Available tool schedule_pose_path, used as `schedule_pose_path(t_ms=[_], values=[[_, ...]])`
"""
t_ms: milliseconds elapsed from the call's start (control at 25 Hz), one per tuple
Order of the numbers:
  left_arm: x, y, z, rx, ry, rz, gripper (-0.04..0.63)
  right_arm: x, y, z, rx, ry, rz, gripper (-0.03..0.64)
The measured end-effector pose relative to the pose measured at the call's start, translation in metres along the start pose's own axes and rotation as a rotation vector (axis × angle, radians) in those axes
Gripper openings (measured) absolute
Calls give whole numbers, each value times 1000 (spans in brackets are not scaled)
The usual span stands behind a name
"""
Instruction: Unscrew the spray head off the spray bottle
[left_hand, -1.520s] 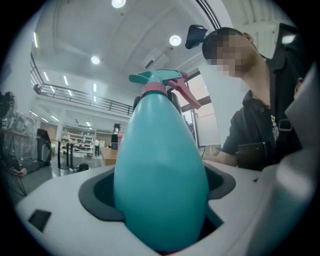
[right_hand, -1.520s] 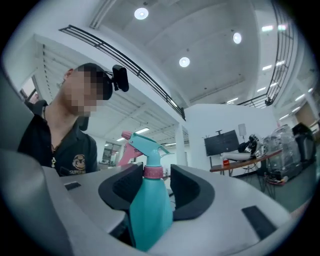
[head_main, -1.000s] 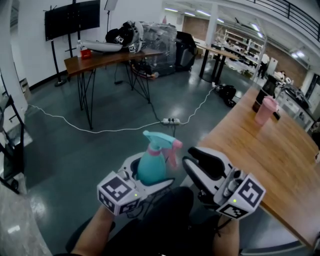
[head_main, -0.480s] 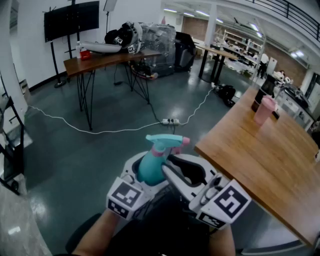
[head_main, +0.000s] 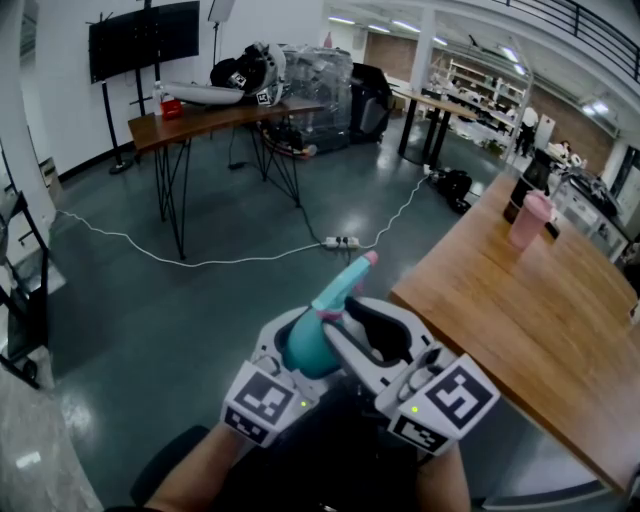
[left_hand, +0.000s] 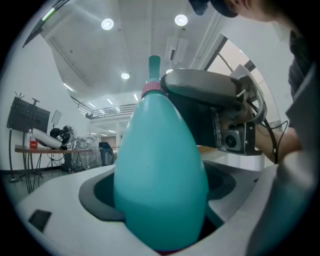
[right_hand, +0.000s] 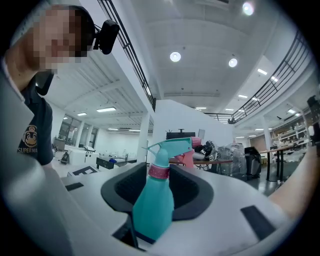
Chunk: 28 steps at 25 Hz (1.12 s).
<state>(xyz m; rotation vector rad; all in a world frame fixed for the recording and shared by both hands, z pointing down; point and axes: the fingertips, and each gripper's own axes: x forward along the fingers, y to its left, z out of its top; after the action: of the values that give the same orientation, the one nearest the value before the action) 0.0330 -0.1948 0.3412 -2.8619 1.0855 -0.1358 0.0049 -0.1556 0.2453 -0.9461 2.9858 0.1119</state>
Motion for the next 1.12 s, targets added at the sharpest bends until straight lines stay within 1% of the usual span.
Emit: schedule_pose_path(t_ms=[160,280,400,480,600,720,840,960,1040,1120], values=[[2,-7,-1,13,18,-20,453,0,-2,0,13,-2,2,137],[3,-13,-1,39,29,-44,453,-2,-2,0,18,-11,29,137],[2,-20,-1,40,31,-110,453,-7,-3,1,54,-35,87,137],[0,-28,0,26,24,-178,453,-10,-2,1,83,-46,140,143],[-7,-39,4,13,7,-273,453,-16,3,4,114,-67,255,143],[-11,-46,8,10,2,-340,453,-20,7,7,118,-72,359,143],[-15,-51,6,40,-9,-406,453,-23,11,8,119,-79,452,143],[-20,-60,6,66,-25,-479,453,-31,14,12,147,-123,552,143],[-25,-65,8,56,-38,-512,453,-36,14,15,169,-150,590,143],[-27,-65,9,44,-39,-516,453,-36,15,16,168,-154,592,143]])
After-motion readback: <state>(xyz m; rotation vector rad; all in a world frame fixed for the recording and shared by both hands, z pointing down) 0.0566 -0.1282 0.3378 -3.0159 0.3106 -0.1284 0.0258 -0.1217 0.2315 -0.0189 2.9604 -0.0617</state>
